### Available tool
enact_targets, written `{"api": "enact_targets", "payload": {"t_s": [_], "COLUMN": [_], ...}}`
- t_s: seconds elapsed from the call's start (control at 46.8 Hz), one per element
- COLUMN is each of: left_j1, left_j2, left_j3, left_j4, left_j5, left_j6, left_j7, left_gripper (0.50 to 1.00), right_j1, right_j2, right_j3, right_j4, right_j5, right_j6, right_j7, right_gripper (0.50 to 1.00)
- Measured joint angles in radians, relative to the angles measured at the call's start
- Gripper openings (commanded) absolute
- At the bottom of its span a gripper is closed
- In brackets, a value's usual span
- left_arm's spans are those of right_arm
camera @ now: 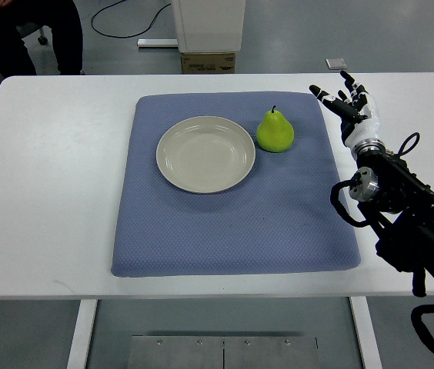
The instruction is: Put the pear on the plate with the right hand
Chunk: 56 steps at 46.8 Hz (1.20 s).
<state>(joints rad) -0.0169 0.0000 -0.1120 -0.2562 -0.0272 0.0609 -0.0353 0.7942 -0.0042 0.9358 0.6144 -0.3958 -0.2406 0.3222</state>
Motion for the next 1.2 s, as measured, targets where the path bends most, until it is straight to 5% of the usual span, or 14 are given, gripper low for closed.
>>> {"api": "enact_targets", "payload": {"t_s": [1.197], "left_j1": [0.0], "left_j2": [0.0], "left_j3": [0.0], "left_j4": [0.0], "left_j5": [0.0], "left_j6": [0.0], "left_j7": [0.0], "left_gripper": [1.0], "right_j1": [0.025], "right_j2": [0.001], "right_j3": [-0.068], "right_j4": [0.002], "right_j5": [-0.002], "right_j6": [0.015], "right_j7": [0.023], "right_gripper": [1.0]}}
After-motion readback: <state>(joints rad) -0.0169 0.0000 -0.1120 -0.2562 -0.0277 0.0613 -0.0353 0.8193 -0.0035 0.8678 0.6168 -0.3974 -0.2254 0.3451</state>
